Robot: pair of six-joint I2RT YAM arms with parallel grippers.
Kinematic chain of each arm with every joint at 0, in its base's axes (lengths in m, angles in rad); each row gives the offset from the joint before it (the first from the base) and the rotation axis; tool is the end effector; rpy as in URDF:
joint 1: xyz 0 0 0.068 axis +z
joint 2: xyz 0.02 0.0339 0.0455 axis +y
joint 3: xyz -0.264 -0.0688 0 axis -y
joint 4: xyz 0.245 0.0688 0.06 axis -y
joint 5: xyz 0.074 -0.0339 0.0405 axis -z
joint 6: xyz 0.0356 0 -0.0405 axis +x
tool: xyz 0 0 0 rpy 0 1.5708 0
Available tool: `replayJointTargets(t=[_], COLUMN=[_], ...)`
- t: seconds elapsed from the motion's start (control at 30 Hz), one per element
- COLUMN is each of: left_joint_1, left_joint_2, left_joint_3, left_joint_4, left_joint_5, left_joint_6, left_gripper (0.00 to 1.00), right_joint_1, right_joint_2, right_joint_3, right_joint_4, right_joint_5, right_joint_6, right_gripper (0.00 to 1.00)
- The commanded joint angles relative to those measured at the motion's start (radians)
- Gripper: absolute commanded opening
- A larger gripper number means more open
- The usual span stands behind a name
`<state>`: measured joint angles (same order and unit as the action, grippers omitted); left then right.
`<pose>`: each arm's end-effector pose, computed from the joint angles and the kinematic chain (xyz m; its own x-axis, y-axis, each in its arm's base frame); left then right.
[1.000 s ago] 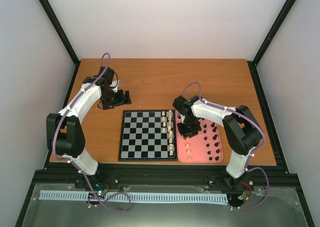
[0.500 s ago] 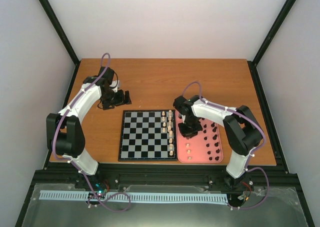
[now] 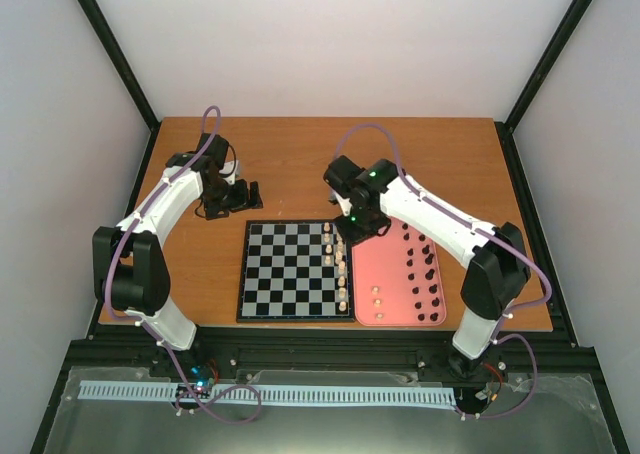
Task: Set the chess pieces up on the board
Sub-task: Place the chess piece on the chessboard.
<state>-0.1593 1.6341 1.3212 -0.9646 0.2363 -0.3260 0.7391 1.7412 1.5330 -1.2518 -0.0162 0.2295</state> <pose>0.3143 -0.0589 0.2547 -0.9662 -0.1601 -0.2021 -0.0933 0.9478 -0.3049 0.2428 0.2220 0.2728 -0.8688 -0.4841 -0.1040 -0.4901 0.8707 0.0408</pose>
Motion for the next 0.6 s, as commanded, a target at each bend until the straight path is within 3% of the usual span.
replayJointTargets(t=[0.0, 0.17, 0.57], left_joint_1=[-0.005, -0.005, -0.005], left_joint_2=[-0.024, -0.034, -0.044], left_joint_3=[0.007, 0.001, 0.004], left_joint_4=[0.010, 0.012, 0.008], left_joint_5=[0.001, -0.001, -0.011], left_joint_6=[-0.013, -0.011, -0.011], left_gripper=[1.00, 1.00, 1.00], right_joint_1=[0.082, 0.191, 0.253], right_joint_2=[0.022, 0.117, 0.224], right_joint_3=[0.132, 0.218, 0.206], right_joint_4=[-0.082, -0.101, -0.028], right_joint_5=[-0.021, -0.019, -0.060], right_joint_6=[-0.096, -0.176, -0.228], right_gripper=[0.04, 0.04, 0.04])
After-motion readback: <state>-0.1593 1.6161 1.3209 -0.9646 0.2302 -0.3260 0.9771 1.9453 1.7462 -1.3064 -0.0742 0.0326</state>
